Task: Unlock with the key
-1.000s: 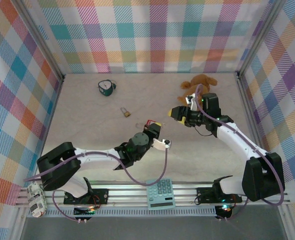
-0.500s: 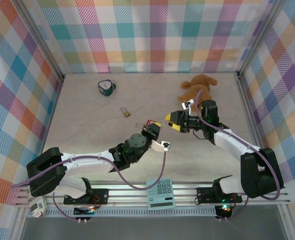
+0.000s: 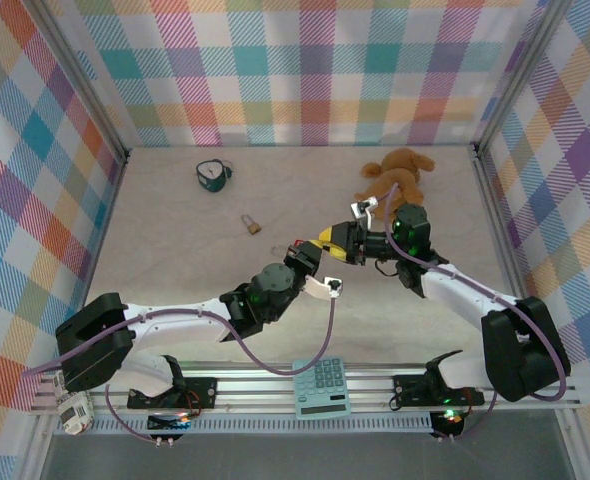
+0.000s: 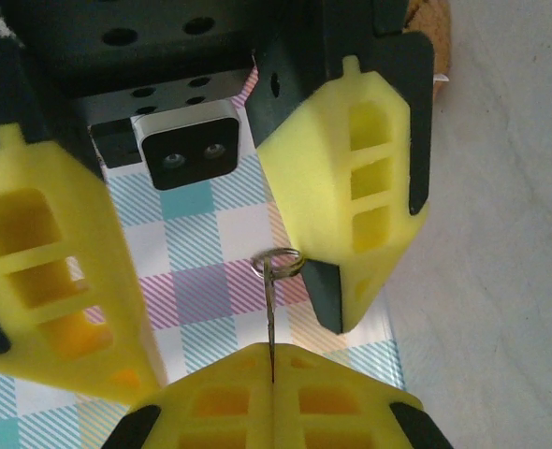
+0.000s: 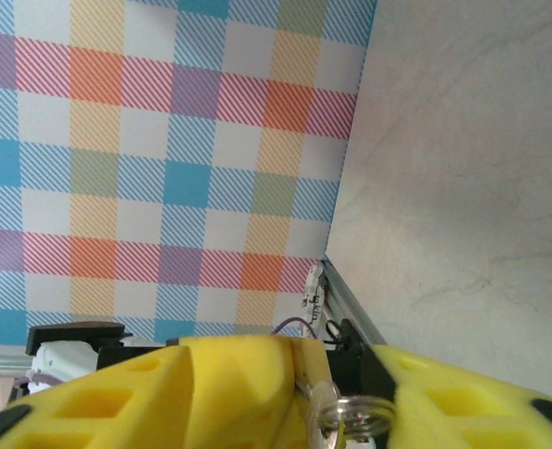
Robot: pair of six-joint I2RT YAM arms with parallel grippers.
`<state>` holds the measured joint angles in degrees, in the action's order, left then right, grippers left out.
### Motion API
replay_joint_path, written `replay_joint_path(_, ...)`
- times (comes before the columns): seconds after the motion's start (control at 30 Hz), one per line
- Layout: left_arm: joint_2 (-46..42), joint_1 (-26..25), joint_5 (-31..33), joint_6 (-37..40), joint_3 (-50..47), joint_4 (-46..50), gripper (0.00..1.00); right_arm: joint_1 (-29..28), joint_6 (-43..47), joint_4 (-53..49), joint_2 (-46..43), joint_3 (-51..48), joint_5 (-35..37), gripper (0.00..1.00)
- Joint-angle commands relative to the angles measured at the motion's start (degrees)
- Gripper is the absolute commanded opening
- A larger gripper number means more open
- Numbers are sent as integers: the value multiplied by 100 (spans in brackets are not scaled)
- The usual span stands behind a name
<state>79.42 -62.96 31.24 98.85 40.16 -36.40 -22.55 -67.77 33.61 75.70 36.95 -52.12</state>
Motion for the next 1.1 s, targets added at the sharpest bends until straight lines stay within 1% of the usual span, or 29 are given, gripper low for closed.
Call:
replay_joint_path(0.0, -129, 64, 119, 21, -165, -243, 0, -69, -61, -26, -82, 49, 39, 46)
replay_joint_path(0.17, -241, 99, 154, -48, -305, -348, 0, -75, 90, -390, -143, 177, 136, 38)
replay_joint_path(0.37, -153, 126, 111, -67, -325, -447, 0, -75, 195, -560, -172, 327, 354, 33)
replay_joint_path(0.5, -161, 126, 87, -76, -336, -451, 0, -75, 544, -1167, -158, 524, 591, 30)
replay_joint_path(0.73, -191, 117, 118, -85, -348, -397, 0, -75, 623, -1300, -20, 650, 646, 22)
replay_joint_path(0.97, -196, 126, 130, -76, -331, -383, 0, -74, 778, -1515, -139, 627, 691, 18)
replay_joint_path(1.07, -180, 143, 123, -94, -325, -399, 0, -75, 817, -1556, -194, 603, 695, 15)
